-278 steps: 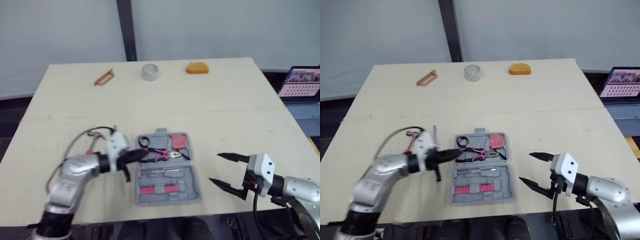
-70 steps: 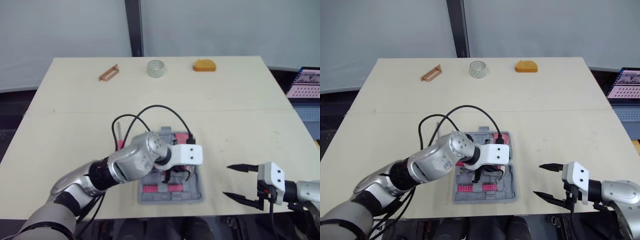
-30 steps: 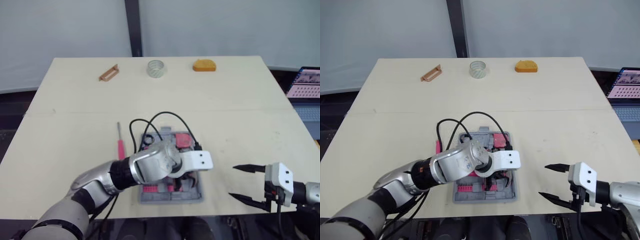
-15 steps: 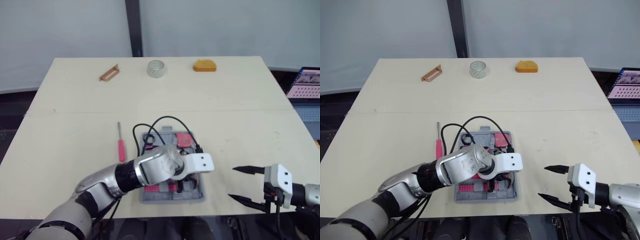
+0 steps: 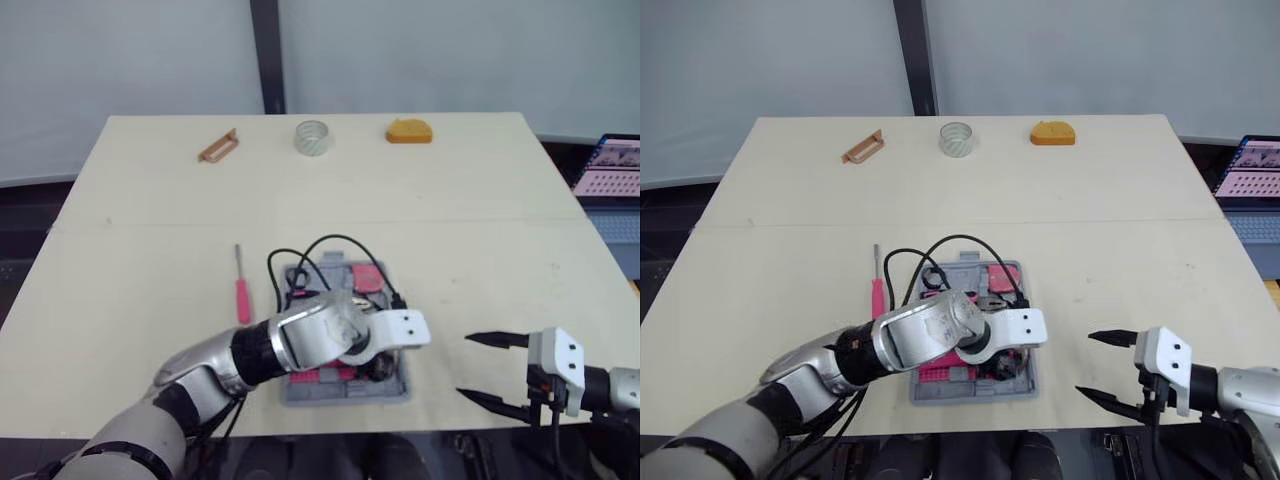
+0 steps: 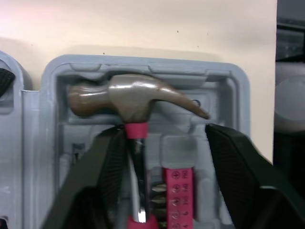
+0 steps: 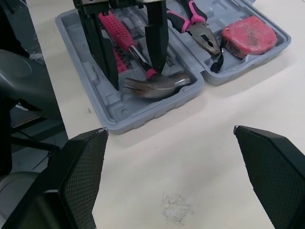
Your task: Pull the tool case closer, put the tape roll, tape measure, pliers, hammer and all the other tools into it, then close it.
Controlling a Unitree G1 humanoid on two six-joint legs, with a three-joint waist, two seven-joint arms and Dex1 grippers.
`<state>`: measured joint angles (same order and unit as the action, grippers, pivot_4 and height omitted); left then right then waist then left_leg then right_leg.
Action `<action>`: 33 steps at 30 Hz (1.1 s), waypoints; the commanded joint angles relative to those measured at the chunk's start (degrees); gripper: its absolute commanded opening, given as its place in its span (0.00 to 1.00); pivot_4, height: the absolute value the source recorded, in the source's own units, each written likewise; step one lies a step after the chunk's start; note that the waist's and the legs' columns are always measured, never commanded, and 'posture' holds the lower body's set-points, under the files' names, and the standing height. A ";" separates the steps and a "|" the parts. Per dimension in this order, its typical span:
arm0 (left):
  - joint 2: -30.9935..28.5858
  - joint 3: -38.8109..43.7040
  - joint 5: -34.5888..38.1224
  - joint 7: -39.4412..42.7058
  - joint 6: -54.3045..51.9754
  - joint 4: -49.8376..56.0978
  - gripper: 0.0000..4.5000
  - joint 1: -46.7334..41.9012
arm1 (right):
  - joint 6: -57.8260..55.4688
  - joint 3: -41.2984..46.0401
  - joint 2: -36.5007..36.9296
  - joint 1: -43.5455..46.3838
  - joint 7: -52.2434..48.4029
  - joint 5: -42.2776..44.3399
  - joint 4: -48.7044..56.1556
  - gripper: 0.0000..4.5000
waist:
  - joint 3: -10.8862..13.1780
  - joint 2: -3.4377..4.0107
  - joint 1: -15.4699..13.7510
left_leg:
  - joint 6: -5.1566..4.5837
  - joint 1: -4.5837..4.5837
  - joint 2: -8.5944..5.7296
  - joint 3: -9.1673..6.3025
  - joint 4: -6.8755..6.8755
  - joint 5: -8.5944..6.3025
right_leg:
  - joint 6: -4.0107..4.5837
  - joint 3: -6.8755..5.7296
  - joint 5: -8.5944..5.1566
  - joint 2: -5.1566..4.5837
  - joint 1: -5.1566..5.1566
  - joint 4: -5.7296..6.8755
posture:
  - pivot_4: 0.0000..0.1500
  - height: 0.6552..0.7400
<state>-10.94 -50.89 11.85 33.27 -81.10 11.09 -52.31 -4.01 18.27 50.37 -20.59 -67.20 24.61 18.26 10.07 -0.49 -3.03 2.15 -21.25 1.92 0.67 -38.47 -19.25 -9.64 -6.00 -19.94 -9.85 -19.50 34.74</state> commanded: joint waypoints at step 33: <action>-17.44 30.50 1.92 22.58 61.68 -0.52 0.01 29.44 | -0.67 -0.62 -1.32 4.49 0.59 0.24 -0.31 1.00 | -0.06 0.10 -0.04 | -0.04 0.00 0.00 -0.01 -0.06 -0.03 | -0.02 -0.03 0.01 0.00 0.04 -0.03 | 1.00 1.00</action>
<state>-28.64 -19.52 14.67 54.78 -23.29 10.01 -23.32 -4.70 17.07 48.83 -16.19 -66.68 24.28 17.66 10.01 -0.39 -3.07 2.12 -21.26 1.93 0.66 -38.54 -19.28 -9.66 -6.03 -19.93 -9.86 -19.48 34.72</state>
